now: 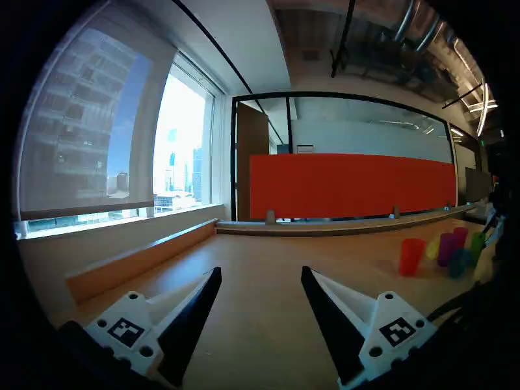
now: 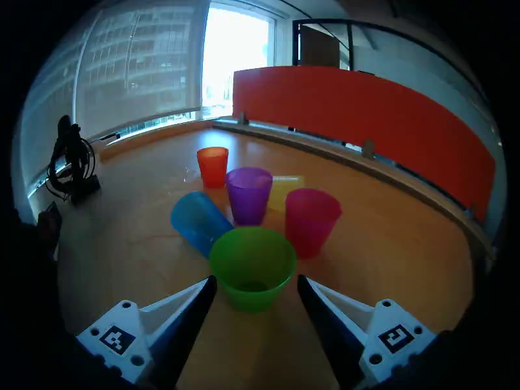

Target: Pour water

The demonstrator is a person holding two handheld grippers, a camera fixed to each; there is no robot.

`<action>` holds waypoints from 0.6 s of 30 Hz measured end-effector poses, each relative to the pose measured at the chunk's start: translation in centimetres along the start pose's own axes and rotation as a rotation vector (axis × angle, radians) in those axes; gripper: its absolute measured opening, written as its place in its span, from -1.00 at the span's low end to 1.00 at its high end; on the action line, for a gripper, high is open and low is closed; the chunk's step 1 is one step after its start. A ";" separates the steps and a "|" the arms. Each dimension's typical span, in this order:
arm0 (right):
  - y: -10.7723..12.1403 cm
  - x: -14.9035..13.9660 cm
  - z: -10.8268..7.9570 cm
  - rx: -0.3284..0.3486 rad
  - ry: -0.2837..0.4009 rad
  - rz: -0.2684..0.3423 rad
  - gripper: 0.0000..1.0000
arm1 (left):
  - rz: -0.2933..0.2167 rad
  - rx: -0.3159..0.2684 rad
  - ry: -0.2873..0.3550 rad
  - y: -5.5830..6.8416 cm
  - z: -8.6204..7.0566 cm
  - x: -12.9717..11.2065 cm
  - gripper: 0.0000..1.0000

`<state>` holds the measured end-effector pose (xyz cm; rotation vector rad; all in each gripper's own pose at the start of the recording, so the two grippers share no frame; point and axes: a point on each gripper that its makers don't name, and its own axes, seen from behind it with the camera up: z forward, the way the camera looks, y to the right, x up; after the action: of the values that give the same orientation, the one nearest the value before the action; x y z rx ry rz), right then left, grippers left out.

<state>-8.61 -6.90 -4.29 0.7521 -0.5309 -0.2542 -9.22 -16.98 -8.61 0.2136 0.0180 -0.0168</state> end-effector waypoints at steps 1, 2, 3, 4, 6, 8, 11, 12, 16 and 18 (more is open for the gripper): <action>0.2 -0.1 -0.4 -0.008 0.000 0.003 0.92 | 0.000 0.000 0.000 0.0 0.0 0.0 0.81; 0.3 -0.3 -0.7 -0.015 -0.001 0.006 0.92 | 0.000 0.000 0.000 0.0 0.0 0.0 0.81; 0.5 -0.4 -1.1 -0.022 -0.001 0.008 0.92 | 0.000 0.000 0.000 0.0 0.0 0.0 0.81; 0.8 -0.5 -1.6 -0.034 0.002 0.013 0.92 | 0.000 0.000 0.000 0.0 0.0 0.0 0.81; 1.2 -0.6 -2.4 -0.055 0.007 0.020 0.92 | 0.000 0.000 0.000 0.0 0.0 0.0 0.81; 1.8 -0.5 -3.4 -0.081 0.021 0.033 0.92 | 0.000 0.000 0.000 0.0 0.0 0.0 0.81; 2.4 -0.1 -4.7 -0.118 0.048 0.054 0.92 | 0.000 0.000 0.000 0.0 0.0 0.0 0.81; 2.6 0.1 -5.0 -0.130 0.059 0.061 0.92 | 0.000 0.000 0.000 0.0 0.0 0.0 0.81; 3.7 1.4 -6.1 -0.193 0.118 0.093 0.92 | 0.000 0.000 0.000 0.0 0.0 0.0 0.81; 4.3 2.1 -6.6 -0.229 0.154 0.112 0.92 | 0.000 0.000 0.000 0.0 0.0 0.0 0.81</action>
<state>-3.13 -0.90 -4.47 0.5125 -0.3882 -0.1480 -9.19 -16.98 -8.58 0.2135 0.0180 -0.0169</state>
